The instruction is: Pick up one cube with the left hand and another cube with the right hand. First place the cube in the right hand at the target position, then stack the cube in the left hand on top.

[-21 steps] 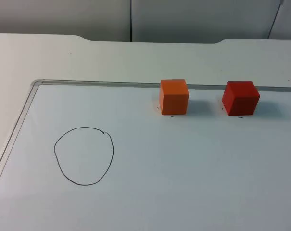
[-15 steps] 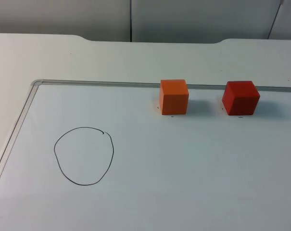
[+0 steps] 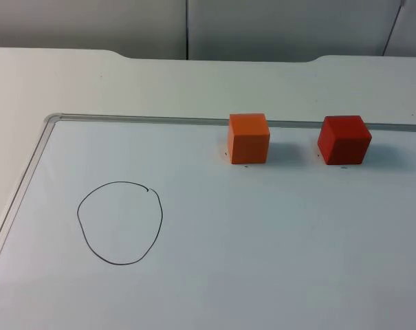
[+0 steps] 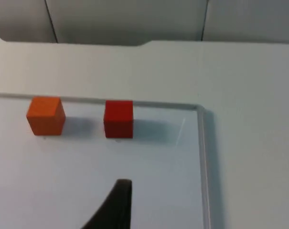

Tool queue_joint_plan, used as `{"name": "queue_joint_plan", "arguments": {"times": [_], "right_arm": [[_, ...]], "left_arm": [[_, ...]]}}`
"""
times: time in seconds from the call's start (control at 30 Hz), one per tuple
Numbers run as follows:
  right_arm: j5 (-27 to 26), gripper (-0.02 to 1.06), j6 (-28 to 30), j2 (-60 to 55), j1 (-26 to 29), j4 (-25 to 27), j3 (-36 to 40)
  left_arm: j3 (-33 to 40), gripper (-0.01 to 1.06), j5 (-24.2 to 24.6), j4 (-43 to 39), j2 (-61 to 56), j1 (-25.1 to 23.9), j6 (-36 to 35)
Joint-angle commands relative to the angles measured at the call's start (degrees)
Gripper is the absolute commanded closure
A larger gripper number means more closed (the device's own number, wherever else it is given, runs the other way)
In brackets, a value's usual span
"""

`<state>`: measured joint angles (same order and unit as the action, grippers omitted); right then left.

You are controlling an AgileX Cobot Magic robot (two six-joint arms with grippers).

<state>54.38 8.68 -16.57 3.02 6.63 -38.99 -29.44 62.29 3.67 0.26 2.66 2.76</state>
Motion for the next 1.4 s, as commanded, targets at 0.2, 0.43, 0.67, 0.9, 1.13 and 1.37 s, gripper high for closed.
{"name": "queue_joint_plan", "arguments": {"times": [0.2,0.43,0.67,0.9,1.13,1.37], "right_arm": [[-5.7,0.0,3.4,-15.0,0.3,1.2,-10.7],[-7.0,0.04,2.7,-30.2,0.3,4.8,-19.4],[-6.6,0.06,5.7,-48.7,-1.8,9.5,-30.8],[-7.3,0.06,4.3,-59.8,-9.8,6.7,-38.2],[-9.1,0.06,-9.6,-72.4,-17.3,-5.8,-42.5],[-10.4,0.06,-15.5,-83.2,-18.4,-7.8,-42.5]], "left_arm": [[0.2,0.0,-0.5,0.4,-0.3,-0.3,-0.1],[0.2,0.0,-0.5,0.4,-0.3,-0.3,-0.1],[0.2,0.0,-0.5,0.4,-0.3,-0.3,-0.1],[0.2,0.0,-0.5,0.4,-0.3,-0.3,-0.1],[0.2,0.0,-0.5,0.4,-0.3,-0.3,-0.1],[0.2,0.0,-0.5,0.4,-0.3,-0.3,-0.1]]}}
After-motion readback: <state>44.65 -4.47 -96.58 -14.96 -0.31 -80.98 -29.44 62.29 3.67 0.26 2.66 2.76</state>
